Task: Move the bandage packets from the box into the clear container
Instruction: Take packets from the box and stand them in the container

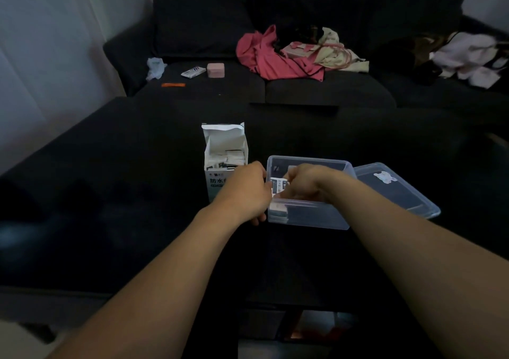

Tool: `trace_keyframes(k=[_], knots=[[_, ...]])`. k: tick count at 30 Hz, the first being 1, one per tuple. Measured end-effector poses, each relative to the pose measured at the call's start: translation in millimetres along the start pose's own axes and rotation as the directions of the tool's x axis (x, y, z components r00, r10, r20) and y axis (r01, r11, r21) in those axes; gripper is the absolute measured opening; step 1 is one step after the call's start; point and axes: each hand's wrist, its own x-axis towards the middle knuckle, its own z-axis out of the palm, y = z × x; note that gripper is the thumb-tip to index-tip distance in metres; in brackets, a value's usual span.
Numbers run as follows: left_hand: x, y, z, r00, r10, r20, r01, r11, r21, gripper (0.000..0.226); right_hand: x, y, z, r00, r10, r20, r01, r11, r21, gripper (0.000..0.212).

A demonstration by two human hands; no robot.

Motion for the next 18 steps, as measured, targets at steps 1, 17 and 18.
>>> trace_keyframes(k=[1,17,18], knots=[[2.1,-0.5,0.4,1.000,-0.002,0.003,0.002,1.000,-0.017,0.019,0.4,-0.7,1.6,0.999,-0.014,-0.038,0.012,0.998,-0.060,0.050],[1.9,-0.6,-0.2,1.000,0.005,-0.001,-0.005,1.000,-0.028,0.008,-2.5,-6.5,-0.1,0.992,-0.120,0.044,0.127,0.953,-0.273,0.042],[1.7,0.4,-1.4,1.000,-0.004,0.009,0.004,1.000,-0.026,0.010,-4.3,-6.8,-1.2,0.992,-0.103,0.072,0.120,0.950,-0.289,0.043]])
